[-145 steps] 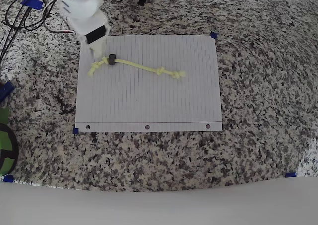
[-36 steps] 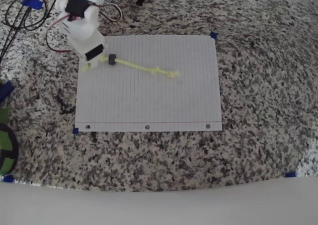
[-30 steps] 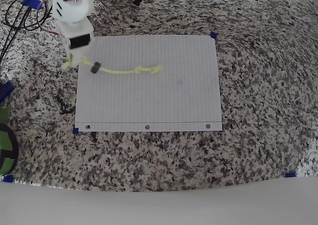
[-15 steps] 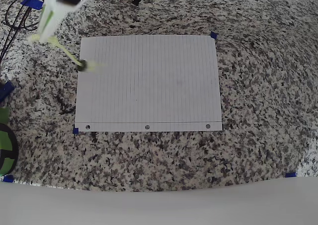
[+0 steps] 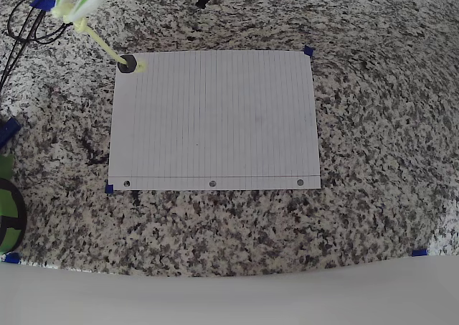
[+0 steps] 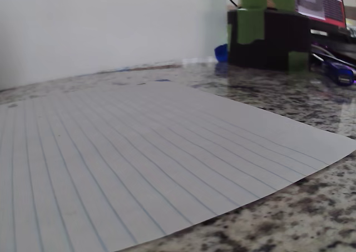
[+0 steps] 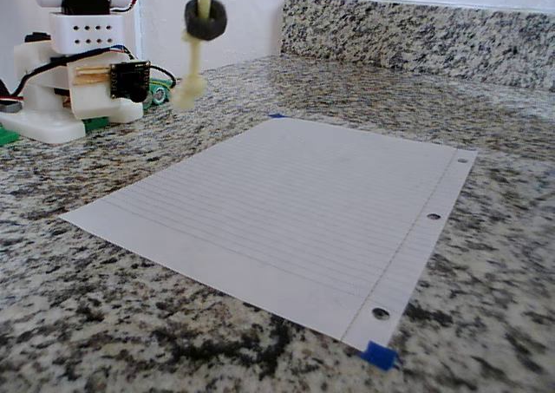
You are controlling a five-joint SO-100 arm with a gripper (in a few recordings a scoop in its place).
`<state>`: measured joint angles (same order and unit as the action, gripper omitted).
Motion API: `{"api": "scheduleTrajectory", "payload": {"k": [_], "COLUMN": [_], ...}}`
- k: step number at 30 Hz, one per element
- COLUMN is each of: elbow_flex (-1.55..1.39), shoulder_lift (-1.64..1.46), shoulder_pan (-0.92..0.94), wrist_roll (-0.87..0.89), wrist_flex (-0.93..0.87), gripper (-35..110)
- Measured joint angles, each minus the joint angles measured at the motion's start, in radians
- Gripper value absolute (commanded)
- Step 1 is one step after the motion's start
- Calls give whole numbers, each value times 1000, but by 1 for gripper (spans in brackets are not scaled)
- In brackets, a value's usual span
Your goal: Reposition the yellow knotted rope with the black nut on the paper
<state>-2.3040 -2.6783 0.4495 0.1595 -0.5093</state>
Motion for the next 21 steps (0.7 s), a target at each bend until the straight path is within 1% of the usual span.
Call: {"api": "scheduleTrajectory", "payload": {"k": [5, 11, 17, 21], "elbow_flex": [-181, -299, -459, -482], "shoulder_lift": [-92, -189, -342, -400], "shoulder_pan": [-61, -75, -78, -87], "wrist_roll": [268, 399, 569, 597], "wrist_flex": [143, 227, 238, 227], "gripper": [0, 0, 0, 0]}}
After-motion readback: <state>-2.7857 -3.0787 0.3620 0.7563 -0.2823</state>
